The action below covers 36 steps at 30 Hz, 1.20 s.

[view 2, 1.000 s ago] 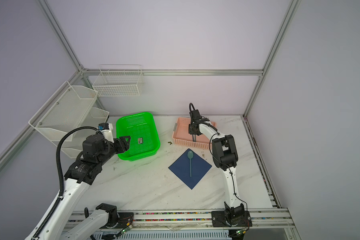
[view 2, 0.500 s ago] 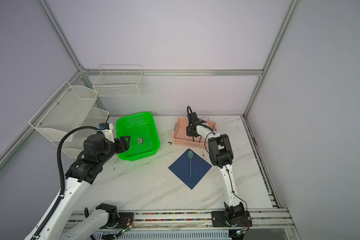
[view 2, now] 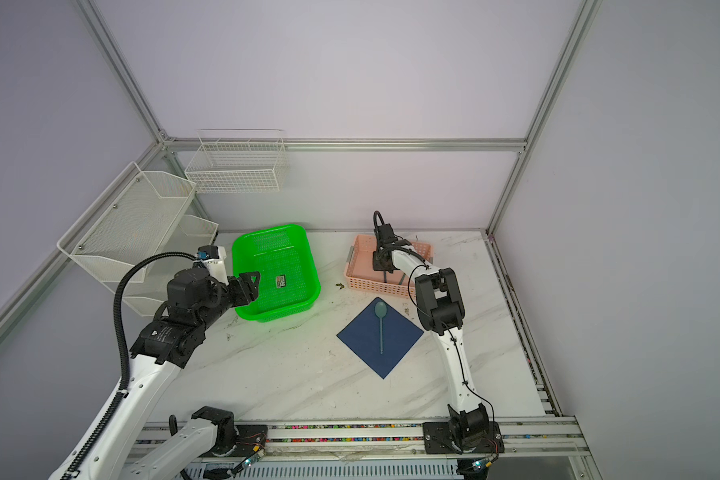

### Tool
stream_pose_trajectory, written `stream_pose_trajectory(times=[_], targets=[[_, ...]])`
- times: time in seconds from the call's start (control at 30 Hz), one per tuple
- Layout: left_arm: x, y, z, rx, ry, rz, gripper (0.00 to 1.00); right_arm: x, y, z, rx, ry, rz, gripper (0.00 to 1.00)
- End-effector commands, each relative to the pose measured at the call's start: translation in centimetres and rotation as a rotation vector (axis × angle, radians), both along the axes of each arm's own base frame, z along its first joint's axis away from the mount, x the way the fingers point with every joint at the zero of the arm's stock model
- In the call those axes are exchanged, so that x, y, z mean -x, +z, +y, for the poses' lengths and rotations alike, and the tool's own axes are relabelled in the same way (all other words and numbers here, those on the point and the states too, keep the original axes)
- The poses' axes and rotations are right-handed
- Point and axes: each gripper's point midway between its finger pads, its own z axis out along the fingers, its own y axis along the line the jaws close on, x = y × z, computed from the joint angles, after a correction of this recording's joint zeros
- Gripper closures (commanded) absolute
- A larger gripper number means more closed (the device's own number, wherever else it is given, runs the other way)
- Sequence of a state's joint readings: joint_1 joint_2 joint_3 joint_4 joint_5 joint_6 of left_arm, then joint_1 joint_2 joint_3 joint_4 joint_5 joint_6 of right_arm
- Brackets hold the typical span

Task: Place the utensils on the paper napkin and roll it up
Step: 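Grasp the blue fork handle with the right gripper and lift it, then lower the blue fork onto the napkin beside the spoon with the right gripper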

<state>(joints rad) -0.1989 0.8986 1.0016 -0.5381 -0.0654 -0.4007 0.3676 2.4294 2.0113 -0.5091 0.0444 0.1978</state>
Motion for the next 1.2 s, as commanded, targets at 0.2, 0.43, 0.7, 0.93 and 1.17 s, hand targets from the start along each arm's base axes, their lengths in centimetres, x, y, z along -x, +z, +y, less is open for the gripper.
stream_pose_trajectory(times=[0.2, 0.43, 0.7, 0.93, 1.17], targets=[[-0.2, 0.1, 0.0, -0.005, -0.002, -0.025, 0.31, 0.9, 10.1, 0.8, -0.041, 0.012, -0.121, 0.98], [-0.1, 0.4, -0.1, 0.004, -0.004, -0.035, 0.30, 4.2, 20.0, 0.6, -0.109, 0.016, -0.261, 0.98], [-0.1, -0.4, -0.6, 0.028, -0.025, -0.026, 0.30, 16.7, 19.3, 2.4, -0.224, -0.001, -0.242, 0.97], [0.1, -1.0, -0.8, 0.038, -0.034, -0.020, 0.30, 23.8, 11.8, 3.6, -0.218, -0.012, -0.119, 0.98], [0.5, -1.4, -0.9, 0.051, -0.038, -0.015, 0.30, 23.3, 6.9, 3.6, -0.117, -0.006, -0.075, 1.00]])
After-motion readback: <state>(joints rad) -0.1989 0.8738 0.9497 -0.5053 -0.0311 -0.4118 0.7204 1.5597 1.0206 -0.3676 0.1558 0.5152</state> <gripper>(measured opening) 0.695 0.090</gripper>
